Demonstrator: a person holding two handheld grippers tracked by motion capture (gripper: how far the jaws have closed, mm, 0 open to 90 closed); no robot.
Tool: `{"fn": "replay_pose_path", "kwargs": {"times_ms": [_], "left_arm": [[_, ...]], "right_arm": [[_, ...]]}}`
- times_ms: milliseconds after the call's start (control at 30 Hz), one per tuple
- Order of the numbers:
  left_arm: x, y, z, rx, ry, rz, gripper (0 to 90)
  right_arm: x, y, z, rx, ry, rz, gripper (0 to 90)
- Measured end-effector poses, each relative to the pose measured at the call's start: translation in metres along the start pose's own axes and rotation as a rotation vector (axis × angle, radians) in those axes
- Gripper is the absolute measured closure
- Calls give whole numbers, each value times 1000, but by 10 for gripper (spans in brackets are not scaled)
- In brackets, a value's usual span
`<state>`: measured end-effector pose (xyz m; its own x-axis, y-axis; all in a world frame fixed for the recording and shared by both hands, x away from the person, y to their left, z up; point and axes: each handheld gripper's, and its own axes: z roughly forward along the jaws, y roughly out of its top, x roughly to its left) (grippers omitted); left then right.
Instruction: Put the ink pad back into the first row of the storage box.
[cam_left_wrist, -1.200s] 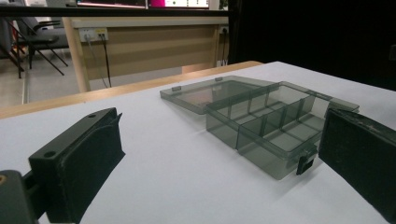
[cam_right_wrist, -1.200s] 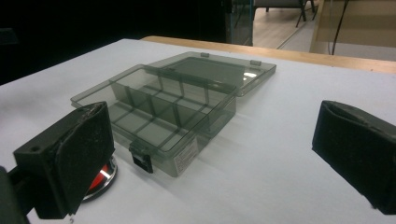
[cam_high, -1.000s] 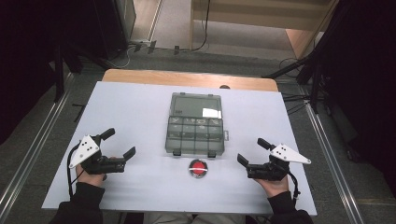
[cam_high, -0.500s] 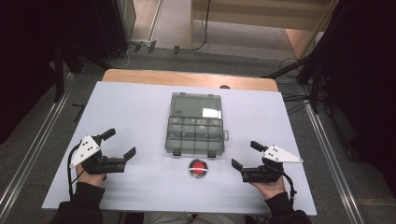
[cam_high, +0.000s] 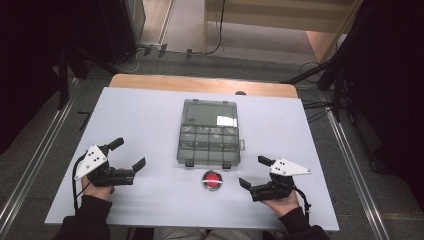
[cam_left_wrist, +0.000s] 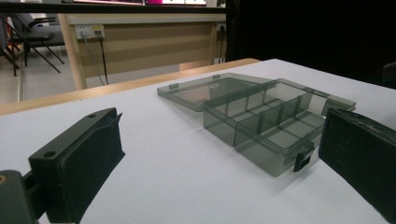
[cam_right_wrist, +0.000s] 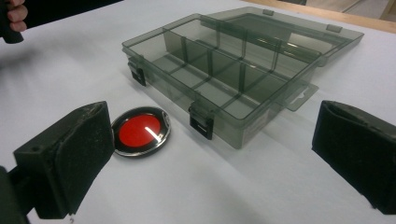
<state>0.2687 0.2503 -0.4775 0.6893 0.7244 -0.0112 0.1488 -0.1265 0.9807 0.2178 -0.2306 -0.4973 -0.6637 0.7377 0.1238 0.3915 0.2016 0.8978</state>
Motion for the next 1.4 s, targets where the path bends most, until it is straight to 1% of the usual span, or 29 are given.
{"fn": "replay_pose_path", "kwargs": {"times_ms": [67, 267, 367, 400, 433, 467, 567, 600, 633, 733, 900, 933, 1000, 1033, 1067, 1133, 1300, 1400], "left_arm": [[0, 0, 0, 1, 0, 0, 0], [-1, 0, 0, -2, 1, 3, 0], [-1, 0, 0, -1, 3, 3, 0], [-1, 0, 0, -1, 3, 3, 0], [-1, 0, 0, -1, 2, 3, 0], [-1, 0, 0, 1, 3, 5, 0], [-1, 0, 0, -1, 3, 6, 0], [-1, 0, 0, -2, 4, 7, 0], [-1, 0, 0, -1, 5, 7, 0], [-1, 0, 0, 0, 7, 9, 0], [-1, 0, 0, 4, 12, 13, 0], [-1, 0, 0, 4, 13, 12, 0], [-1, 0, -1, 1, 17, 6, 0], [-1, 0, -1, 1, 19, 3, 0], [-1, 0, -2, 0, 23, 3, 0], [-1, 0, -2, -3, 23, 0, 0], [-1, 0, -2, 1, 23, 3, 0], [-1, 0, -2, 2, 23, 1, 0]], "right_arm": [[1, 0, 1, 1, 3, -1, 0], [7, 0, 6, 37, 30, -17, 0], [10, 0, 9, 57, 42, -35, 0], [12, 1, 12, 74, 52, -45, 0], [12, 1, 12, 74, 52, -45, 0], [14, 1, 14, 90, 51, -59, 0], [16, 2, 17, 106, 62, -67, 0], [17, 2, 19, 117, 64, -75, 0], [20, 3, 22, 137, 69, -95, 0], [23, 5, 24, 146, 76, -102, 0], [30, 9, 29, 151, 103, -113, 0], [32, 10, 31, 158, 116, -114, 0], [34, 10, 33, 163, 123, -117, 0], [36, 10, 37, 189, 135, -123, 0], [38, 10, 39, 198, 137, -131, 0], [40, 10, 40, 204, 140, -137, 0], [49, 13, 48, 221, 164, -166, 0], [52, 14, 53, 241, 175, -181, 0]]}}
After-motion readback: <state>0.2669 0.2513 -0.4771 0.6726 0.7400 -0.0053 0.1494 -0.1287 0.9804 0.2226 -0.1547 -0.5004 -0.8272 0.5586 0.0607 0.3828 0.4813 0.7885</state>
